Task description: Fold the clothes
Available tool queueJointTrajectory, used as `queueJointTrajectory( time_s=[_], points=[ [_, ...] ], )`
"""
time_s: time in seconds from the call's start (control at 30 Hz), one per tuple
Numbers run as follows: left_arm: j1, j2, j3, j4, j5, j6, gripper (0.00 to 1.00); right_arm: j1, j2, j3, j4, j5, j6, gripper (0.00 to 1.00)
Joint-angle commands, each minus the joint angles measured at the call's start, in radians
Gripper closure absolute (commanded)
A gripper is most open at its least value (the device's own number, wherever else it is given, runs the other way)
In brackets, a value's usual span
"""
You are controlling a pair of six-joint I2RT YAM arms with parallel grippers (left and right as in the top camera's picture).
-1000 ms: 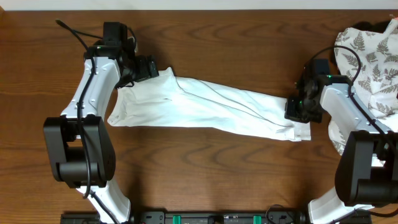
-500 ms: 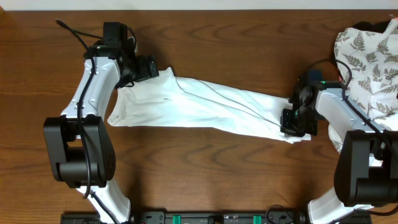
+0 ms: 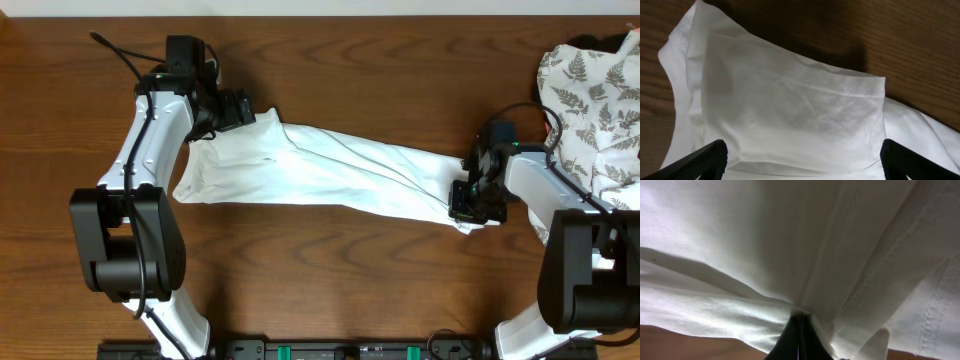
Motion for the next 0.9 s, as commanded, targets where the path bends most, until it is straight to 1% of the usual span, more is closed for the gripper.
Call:
queueJointTrajectory(
  time_s=[0.0,0.2,0.4,0.57,0.63,0.7,0.77,0.87],
  points=[
    [0.005,-0.009,0.009,0.000,-0.006,-0.001,0.02,0.003,0.013,-0.025,0.037,0.014,-0.013,0.98],
    [0.005,-0.010,0.009,0.009,0.004,-0.003,0.02,0.003,0.013,-0.018,0.059,0.011,-0.002,0.98],
    [-0.007,-0.010,0.009,0.007,0.212,-0.002,0.02,0.004,0.013,-0.018,0.068,0.007,-0.002,0.97],
    [-0.067,-0.010,0.009,-0.004,0.211,-0.002,0.02,0.004,0.013,-0.018,0.095,0.006,-0.002,0.96],
    [-0.098,-0.010,0.009,-0.009,0.175,-0.002,0.02,0.004,0.013,-0.018,0.102,0.006,-0.002,0.96],
    [-0.137,-0.010,0.009,-0.016,0.081,-0.010,0.02,0.004,0.013,-0.018,0.105,0.006,-0.002,0.96],
    [-0.174,-0.010,0.009,-0.027,-0.038,-0.057,0.02,0.004,0.013,-0.018,0.104,0.006,-0.002,0.96],
    [-0.228,-0.010,0.009,-0.038,-0.165,-0.121,0.02,0.004,0.013,-0.018,0.106,0.006,-0.002,0.96]
  ],
)
